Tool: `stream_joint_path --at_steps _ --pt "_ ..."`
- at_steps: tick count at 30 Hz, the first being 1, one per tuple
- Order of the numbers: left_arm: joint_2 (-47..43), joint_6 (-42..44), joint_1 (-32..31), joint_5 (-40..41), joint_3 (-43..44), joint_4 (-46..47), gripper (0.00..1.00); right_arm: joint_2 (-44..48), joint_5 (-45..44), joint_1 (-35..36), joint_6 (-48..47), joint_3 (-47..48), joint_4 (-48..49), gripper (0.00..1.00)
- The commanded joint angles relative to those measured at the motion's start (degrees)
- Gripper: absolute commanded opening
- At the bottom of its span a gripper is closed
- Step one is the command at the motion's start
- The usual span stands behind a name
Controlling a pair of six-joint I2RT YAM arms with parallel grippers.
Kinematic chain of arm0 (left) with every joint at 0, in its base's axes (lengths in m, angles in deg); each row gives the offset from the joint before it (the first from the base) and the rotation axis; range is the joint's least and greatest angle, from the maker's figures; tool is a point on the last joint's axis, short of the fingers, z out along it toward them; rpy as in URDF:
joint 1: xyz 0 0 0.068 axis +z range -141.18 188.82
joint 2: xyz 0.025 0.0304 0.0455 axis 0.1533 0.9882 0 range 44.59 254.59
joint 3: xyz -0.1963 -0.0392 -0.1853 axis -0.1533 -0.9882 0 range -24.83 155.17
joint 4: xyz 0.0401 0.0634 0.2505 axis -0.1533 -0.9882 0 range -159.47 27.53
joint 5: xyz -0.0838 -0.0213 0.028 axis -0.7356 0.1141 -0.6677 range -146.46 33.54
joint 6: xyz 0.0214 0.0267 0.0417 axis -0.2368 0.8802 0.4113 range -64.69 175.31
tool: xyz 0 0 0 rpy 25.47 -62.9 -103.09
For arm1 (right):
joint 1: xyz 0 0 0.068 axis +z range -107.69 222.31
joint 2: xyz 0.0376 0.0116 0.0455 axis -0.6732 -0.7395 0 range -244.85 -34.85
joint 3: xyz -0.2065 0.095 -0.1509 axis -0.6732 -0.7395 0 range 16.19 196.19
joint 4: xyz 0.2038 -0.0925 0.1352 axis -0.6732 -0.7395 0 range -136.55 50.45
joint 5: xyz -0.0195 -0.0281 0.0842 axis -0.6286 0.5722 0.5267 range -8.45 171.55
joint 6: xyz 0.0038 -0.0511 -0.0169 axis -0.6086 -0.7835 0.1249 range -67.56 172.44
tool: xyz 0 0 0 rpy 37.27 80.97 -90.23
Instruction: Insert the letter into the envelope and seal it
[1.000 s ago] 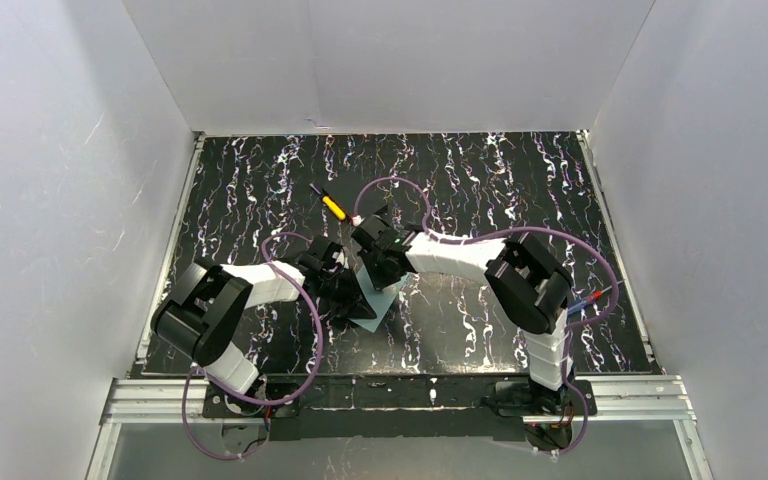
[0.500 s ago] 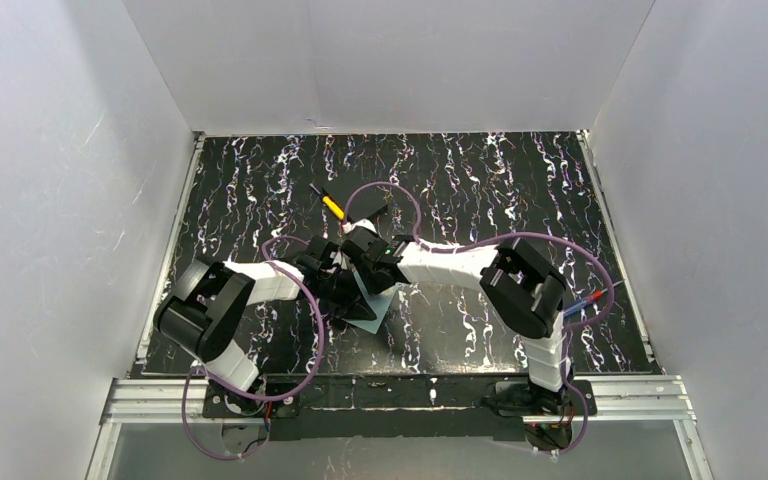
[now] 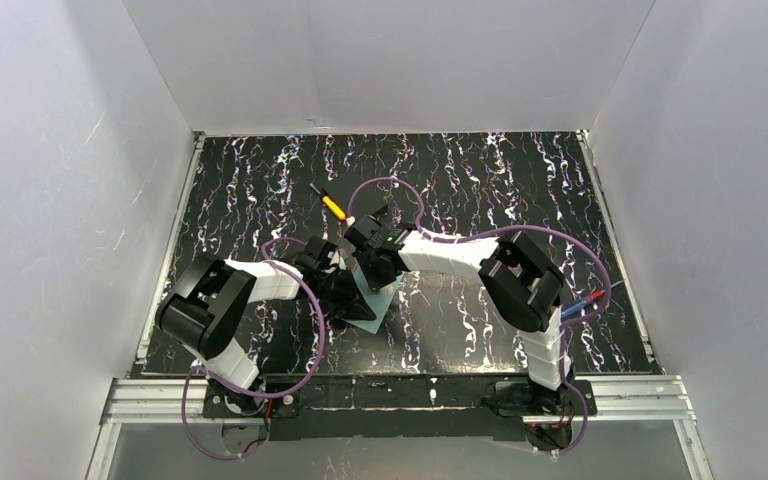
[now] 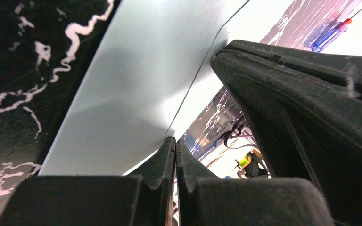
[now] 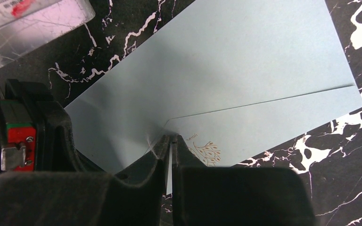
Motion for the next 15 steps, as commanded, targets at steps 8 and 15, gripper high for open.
stream_joint_path --at_steps 8,15 --pt "2.8 3.6 0.4 7.0 -4.2 -9.6 0.00 -5.3 -22.7 -3.2 -5.3 1.9 -3.4 0.15" --pt "3.8 4.0 0.6 6.3 -2.7 -9.2 0.00 5.6 1.4 -3.0 -7.7 -1.9 3.0 0.18"
